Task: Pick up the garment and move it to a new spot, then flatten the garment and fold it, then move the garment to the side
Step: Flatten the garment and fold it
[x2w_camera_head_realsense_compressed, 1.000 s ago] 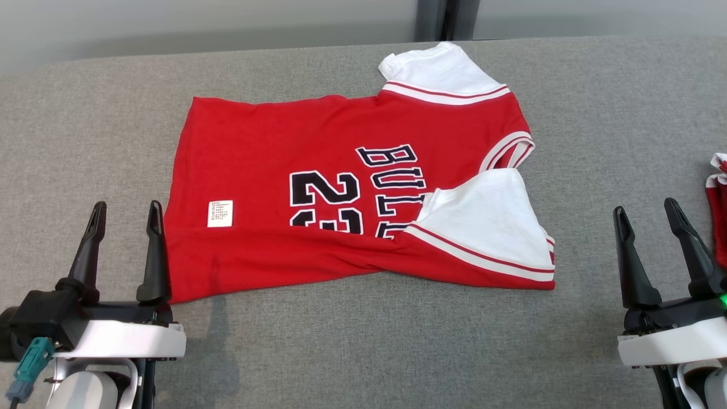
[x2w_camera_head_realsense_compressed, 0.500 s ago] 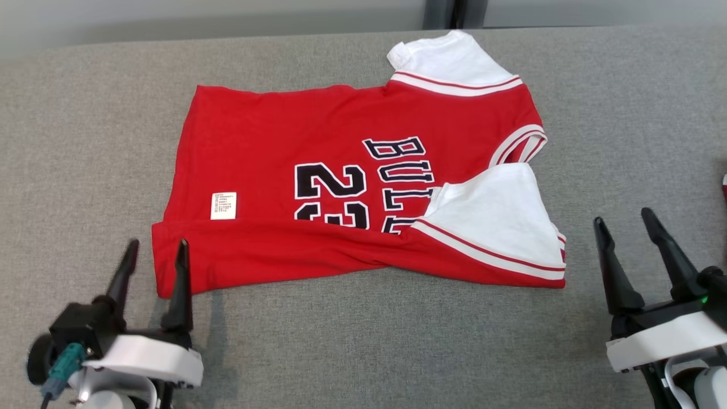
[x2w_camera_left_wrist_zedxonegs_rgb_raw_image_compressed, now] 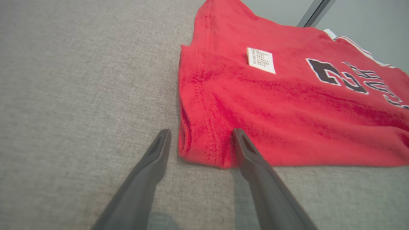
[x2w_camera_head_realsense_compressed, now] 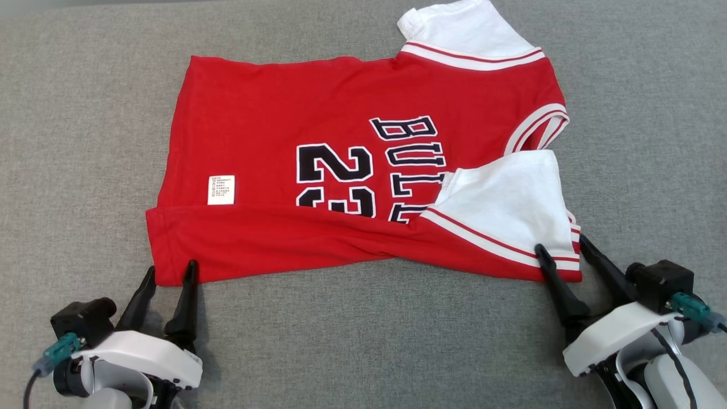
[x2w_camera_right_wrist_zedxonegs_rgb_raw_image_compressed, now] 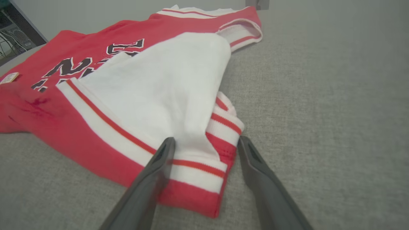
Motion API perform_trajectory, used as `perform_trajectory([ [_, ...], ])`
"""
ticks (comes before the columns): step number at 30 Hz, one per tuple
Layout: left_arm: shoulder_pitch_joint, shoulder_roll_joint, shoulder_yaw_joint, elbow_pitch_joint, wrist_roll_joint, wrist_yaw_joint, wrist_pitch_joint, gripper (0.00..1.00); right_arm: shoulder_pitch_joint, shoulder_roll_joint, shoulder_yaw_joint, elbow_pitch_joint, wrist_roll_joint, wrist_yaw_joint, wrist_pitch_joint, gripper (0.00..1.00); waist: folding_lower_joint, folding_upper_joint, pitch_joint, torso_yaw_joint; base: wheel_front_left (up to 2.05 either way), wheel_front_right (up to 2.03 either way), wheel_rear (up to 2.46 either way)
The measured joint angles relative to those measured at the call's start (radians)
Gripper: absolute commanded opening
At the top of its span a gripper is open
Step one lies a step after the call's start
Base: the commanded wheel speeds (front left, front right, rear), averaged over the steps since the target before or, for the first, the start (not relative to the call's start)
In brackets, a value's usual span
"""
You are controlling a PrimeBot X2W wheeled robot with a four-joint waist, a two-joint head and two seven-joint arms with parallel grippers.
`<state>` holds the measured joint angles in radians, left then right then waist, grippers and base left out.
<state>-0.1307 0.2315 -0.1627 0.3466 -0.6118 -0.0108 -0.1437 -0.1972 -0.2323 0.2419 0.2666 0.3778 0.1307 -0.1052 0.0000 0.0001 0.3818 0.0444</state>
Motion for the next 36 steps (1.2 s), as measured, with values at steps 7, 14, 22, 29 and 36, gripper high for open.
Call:
perform_trajectory([
  [7,-0.031,0.033,0.000,0.039,-0.049,-0.060,0.055,0.00,-0.048,-0.015,0.026,0.069,0.071,0.000,-0.006,0.00,0.0000,0.0000,0.004,0.003,0.00,0.00,0.00],
  [14,-0.009,0.080,0.002,-0.040,-0.060,-0.067,0.120,0.00,-0.042,-0.054,0.019,0.004,0.156,0.001,0.020,0.00,0.0000,0.0000,-0.005,0.011,0.00,0.00,0.00],
  [22,0.122,0.139,0.002,-0.216,-0.098,-0.032,0.263,0.00,0.089,-0.090,-0.033,-0.154,0.182,0.000,0.123,0.00,0.0000,0.0000,-0.033,0.010,0.00,0.00,0.00],
  [29,0.255,0.165,0.020,-0.358,-0.138,0.023,0.344,0.00,0.272,-0.052,-0.118,-0.293,0.171,0.000,0.217,0.00,0.0000,0.0000,-0.052,0.008,0.00,0.00,0.00],
  [36,0.252,0.103,0.043,-0.368,-0.134,0.079,0.266,1.00,0.279,-0.014,-0.160,-0.311,0.120,0.000,0.208,1.00,0.0000,0.0000,-0.056,0.004,0.00,0.00,0.00],
])
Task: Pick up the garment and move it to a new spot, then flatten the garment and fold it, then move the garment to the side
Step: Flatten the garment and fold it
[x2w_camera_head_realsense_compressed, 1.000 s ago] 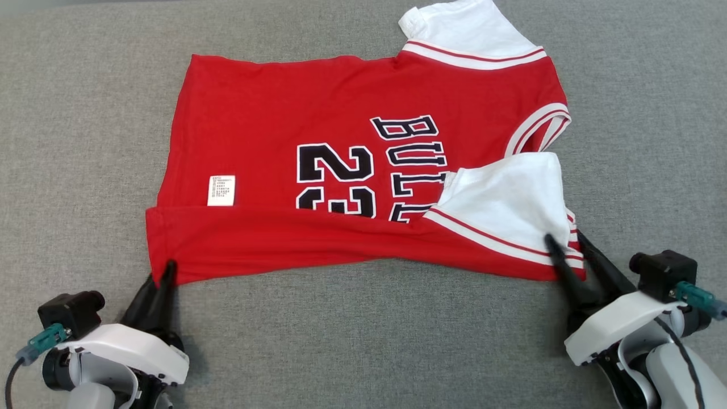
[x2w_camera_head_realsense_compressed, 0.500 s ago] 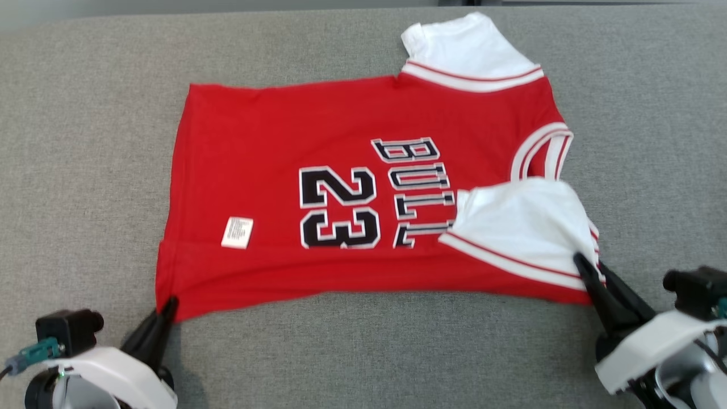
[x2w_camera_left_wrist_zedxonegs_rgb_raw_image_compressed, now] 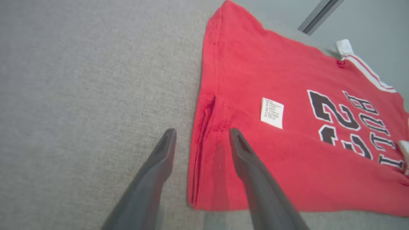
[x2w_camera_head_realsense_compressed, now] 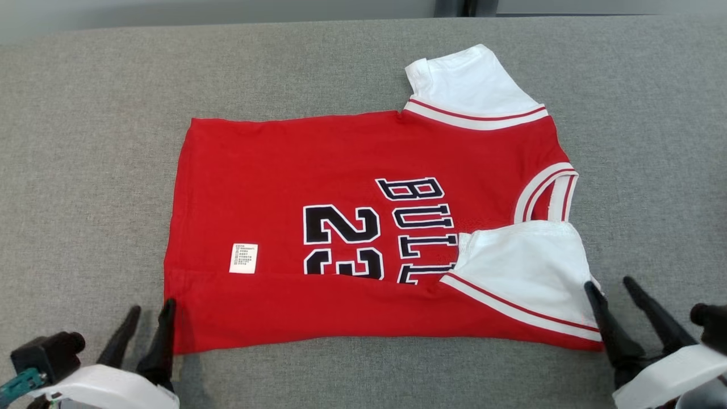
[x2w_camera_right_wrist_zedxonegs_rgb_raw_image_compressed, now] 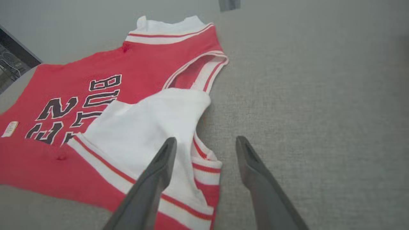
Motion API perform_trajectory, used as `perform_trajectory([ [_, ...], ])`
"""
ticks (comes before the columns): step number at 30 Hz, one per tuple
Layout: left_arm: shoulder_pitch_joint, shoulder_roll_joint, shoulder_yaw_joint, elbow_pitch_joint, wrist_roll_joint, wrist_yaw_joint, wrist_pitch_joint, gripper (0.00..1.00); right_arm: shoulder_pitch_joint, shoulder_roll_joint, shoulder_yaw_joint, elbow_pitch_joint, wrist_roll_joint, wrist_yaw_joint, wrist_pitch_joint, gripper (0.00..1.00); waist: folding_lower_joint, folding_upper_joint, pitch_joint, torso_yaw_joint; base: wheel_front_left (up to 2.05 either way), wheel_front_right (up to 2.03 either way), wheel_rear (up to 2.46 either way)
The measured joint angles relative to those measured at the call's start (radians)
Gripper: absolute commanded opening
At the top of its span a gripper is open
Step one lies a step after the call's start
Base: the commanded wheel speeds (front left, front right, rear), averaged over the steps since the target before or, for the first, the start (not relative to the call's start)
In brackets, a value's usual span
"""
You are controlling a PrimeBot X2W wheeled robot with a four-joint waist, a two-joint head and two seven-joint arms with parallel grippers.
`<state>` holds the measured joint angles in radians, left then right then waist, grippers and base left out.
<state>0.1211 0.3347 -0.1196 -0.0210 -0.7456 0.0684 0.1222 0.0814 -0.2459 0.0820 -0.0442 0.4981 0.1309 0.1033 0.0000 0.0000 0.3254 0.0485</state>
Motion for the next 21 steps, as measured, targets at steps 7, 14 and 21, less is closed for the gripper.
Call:
perform_trajectory([
  [7,-0.120,-0.085,0.032,0.005,0.072,0.034,-0.228,1.00,-0.093,0.058,-0.117,0.007,-0.115,0.000,-0.133,1.00,0.0000,0.0000,-0.010,0.009,0.00,0.00,0.00],
  [14,-0.241,-0.083,0.012,-0.017,0.219,0.044,-0.359,1.00,-0.178,0.086,-0.133,-0.043,-0.219,0.000,-0.220,1.00,0.0000,0.0000,-0.025,-0.005,0.00,0.00,0.00],
  [21,-0.254,-0.053,-0.023,-0.010,0.317,0.066,-0.360,1.00,-0.181,0.105,-0.114,-0.077,-0.251,0.000,-0.221,1.00,0.0000,0.0000,-0.042,-0.019,0.00,0.00,0.00],
])
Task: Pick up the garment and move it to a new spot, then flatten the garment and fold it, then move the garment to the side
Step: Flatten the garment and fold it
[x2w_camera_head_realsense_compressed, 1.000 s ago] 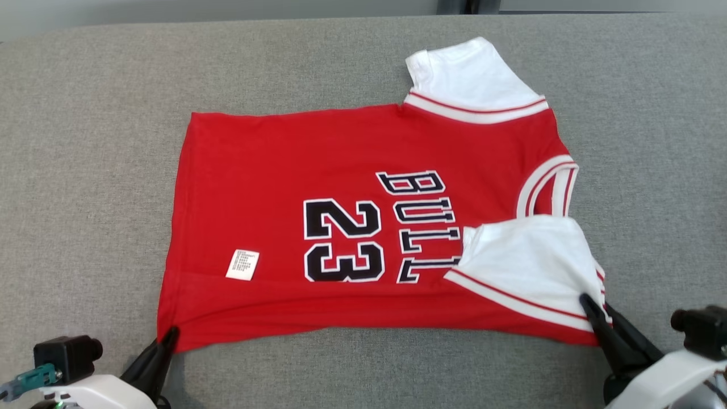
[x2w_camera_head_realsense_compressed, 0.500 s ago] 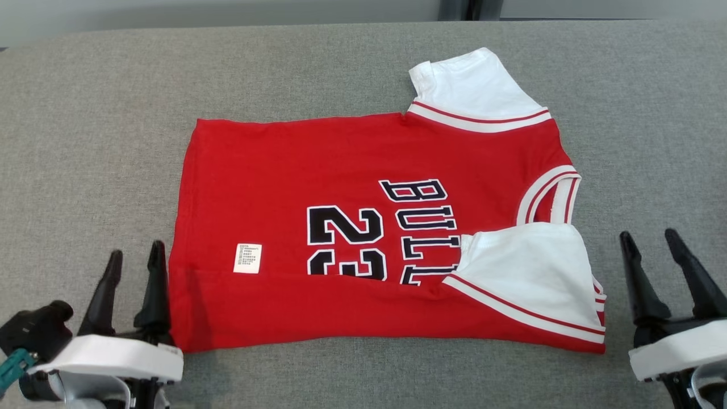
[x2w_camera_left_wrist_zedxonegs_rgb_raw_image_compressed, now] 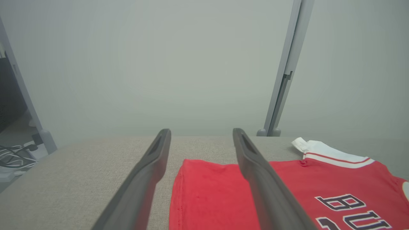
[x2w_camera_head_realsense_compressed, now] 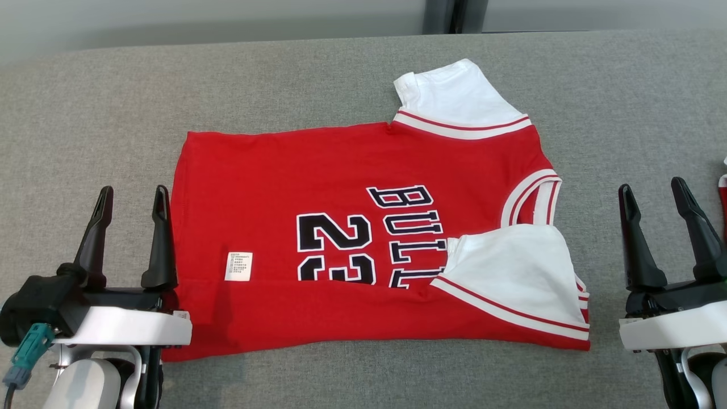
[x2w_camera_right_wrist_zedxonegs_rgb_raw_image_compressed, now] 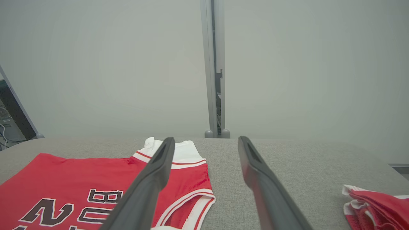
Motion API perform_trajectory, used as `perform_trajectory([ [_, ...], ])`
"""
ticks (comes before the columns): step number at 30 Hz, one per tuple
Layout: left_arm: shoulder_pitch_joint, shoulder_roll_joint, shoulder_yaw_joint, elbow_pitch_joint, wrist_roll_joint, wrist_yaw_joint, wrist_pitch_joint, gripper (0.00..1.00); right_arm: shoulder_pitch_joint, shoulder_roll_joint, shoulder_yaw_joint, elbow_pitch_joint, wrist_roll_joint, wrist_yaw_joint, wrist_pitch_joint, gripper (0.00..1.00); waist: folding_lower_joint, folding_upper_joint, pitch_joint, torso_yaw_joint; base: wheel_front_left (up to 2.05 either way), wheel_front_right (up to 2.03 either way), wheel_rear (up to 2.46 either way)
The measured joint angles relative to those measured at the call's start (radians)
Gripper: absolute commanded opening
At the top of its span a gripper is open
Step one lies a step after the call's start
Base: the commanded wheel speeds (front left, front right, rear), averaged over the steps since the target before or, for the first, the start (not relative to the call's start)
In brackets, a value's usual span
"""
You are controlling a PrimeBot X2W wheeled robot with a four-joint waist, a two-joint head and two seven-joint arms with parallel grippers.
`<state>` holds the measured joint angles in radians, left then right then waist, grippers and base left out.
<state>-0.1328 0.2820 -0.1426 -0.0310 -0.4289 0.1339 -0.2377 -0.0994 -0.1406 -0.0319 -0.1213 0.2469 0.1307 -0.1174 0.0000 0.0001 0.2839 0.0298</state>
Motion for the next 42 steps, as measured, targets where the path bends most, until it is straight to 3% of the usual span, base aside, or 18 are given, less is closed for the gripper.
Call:
perform_trajectory([
  [12,0.002,0.016,-0.017,-0.007,0.024,0.027,0.035,1.00,0.004,0.007,0.001,-0.007,0.000,0.000,0.011,1.00,0.0000,0.0000,0.006,-0.001,0.00,0.00,0.00],
  [19,-0.071,0.035,-0.038,0.007,0.014,0.003,0.100,1.00,-0.005,0.007,0.010,-0.008,0.011,0.000,0.012,1.00,0.0000,0.0000,0.029,-0.008,0.00,0.00,0.00],
  [30,-0.385,0.100,-0.065,0.351,-0.081,-0.123,0.372,1.00,-0.082,0.006,0.089,0.041,0.048,0.000,-0.019,1.00,0.0000,0.0000,0.104,-0.093,0.00,0.00,0.00],
  [42,-0.525,0.152,-0.048,0.647,-0.138,-0.172,0.492,1.00,-0.119,0.008,0.124,0.125,0.079,0.000,-0.074,1.00,0.0000,0.0000,0.165,-0.158,0.00,0.00,0.00],
])
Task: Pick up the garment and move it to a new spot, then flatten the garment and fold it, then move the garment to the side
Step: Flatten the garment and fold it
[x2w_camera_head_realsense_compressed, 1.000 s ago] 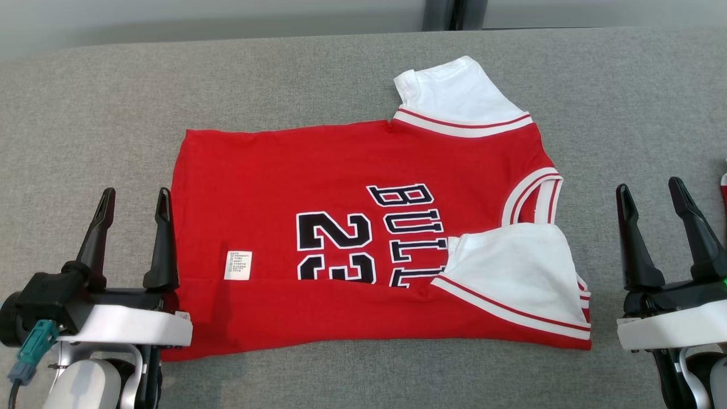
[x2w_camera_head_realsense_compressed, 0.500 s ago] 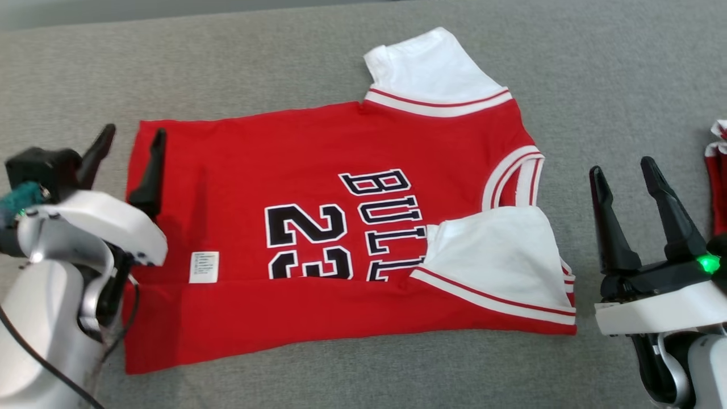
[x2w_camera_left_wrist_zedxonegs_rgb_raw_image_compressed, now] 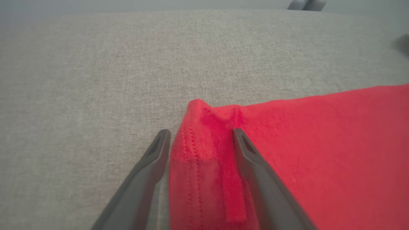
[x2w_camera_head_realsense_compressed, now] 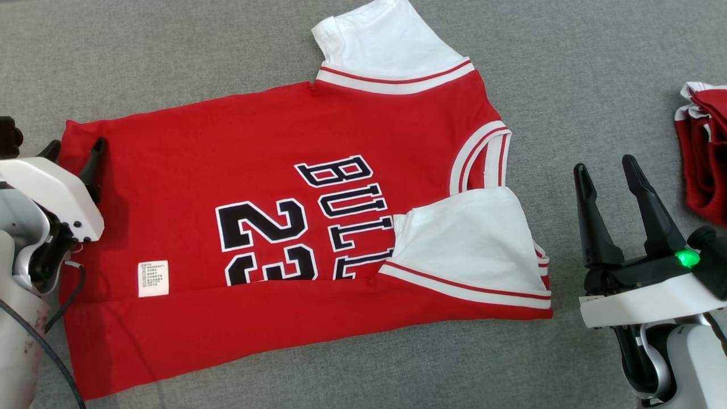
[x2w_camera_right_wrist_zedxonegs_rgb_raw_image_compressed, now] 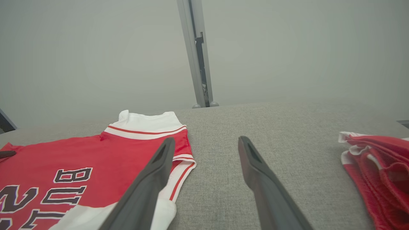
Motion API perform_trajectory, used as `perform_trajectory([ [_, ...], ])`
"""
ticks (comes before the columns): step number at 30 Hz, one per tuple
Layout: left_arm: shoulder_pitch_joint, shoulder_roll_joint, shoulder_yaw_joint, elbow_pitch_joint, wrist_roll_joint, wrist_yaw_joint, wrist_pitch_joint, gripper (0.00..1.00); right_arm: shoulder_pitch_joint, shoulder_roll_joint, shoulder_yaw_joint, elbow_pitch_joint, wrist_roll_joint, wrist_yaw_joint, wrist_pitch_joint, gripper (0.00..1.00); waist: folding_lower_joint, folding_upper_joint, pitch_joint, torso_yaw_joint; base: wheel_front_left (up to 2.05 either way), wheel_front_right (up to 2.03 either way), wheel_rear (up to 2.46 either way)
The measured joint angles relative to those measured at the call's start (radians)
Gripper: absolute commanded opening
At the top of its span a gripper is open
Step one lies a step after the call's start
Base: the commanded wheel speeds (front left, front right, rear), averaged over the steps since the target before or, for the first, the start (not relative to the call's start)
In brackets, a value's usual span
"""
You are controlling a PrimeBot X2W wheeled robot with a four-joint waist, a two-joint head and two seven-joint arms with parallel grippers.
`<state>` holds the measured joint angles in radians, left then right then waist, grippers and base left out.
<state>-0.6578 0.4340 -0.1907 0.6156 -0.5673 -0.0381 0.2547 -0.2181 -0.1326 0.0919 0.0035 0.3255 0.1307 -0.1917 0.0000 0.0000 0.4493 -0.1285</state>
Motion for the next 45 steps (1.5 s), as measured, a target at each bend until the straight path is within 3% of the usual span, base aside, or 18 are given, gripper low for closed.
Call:
perform_trajectory([
  [4,-0.028,-0.004,0.005,0.055,-0.024,-0.024,-0.001,1.00,-0.006,-0.008,0.001,0.015,0.011,0.000,-0.004,1.00,0.0000,0.0000,-0.001,0.001,0.00,0.00,0.00],
  [5,-0.032,-0.006,0.003,0.068,-0.028,-0.028,0.001,0.87,-0.011,-0.013,0.000,0.017,0.016,0.000,-0.003,1.00,0.0000,0.0000,-0.002,0.002,0.00,0.00,0.00],
  [6,-0.038,-0.007,0.001,0.078,-0.030,-0.032,0.001,0.37,-0.021,-0.020,-0.002,0.020,0.021,0.000,-0.002,1.00,0.0000,0.0000,-0.003,0.003,0.00,0.00,0.00],
  [7,-0.038,-0.007,0.001,0.078,-0.030,-0.032,0.001,0.00,-0.021,-0.020,-0.002,0.020,0.021,0.000,-0.002,1.00,0.0000,0.0000,-0.003,0.003,0.00,0.00,0.00],
  [12,-0.067,-0.020,-0.019,0.106,-0.033,-0.049,-0.014,0.00,-0.132,-0.093,-0.025,0.061,0.039,0.000,-0.003,1.00,0.0000,0.0000,0.002,0.015,0.00,0.00,0.00],
  [17,-0.108,-0.050,-0.046,0.108,-0.021,-0.053,-0.037,0.00,-0.335,-0.175,0.012,0.180,0.101,0.000,0.001,1.00,0.0000,0.0000,0.024,0.047,0.00,0.00,0.00],
  [22,-0.156,-0.105,-0.077,0.104,-0.015,-0.062,-0.066,0.00,-0.556,-0.273,0.166,0.359,0.147,0.000,0.030,1.00,0.0000,0.0000,0.055,0.103,0.00,0.00,0.00],
  [32,-0.262,-0.241,-0.172,0.121,0.002,-0.078,-0.107,0.00,-0.886,-0.346,0.506,0.659,0.317,0.000,0.166,1.00,0.0000,0.0000,0.122,0.248,0.00,0.00,0.00],
  [39,-0.319,-0.296,-0.231,0.141,0.000,-0.086,-0.147,0.00,-1.011,-0.383,0.644,0.780,0.425,0.000,0.251,1.00,0.0000,0.0000,0.172,0.337,0.00,0.00,0.00],
  [45,-0.347,-0.312,-0.267,0.159,-0.027,-0.093,-0.176,0.00,-1.074,-0.411,0.755,0.808,0.494,0.000,0.290,1.00,0.0000,0.0000,0.200,0.379,0.00,0.00,0.00],
])
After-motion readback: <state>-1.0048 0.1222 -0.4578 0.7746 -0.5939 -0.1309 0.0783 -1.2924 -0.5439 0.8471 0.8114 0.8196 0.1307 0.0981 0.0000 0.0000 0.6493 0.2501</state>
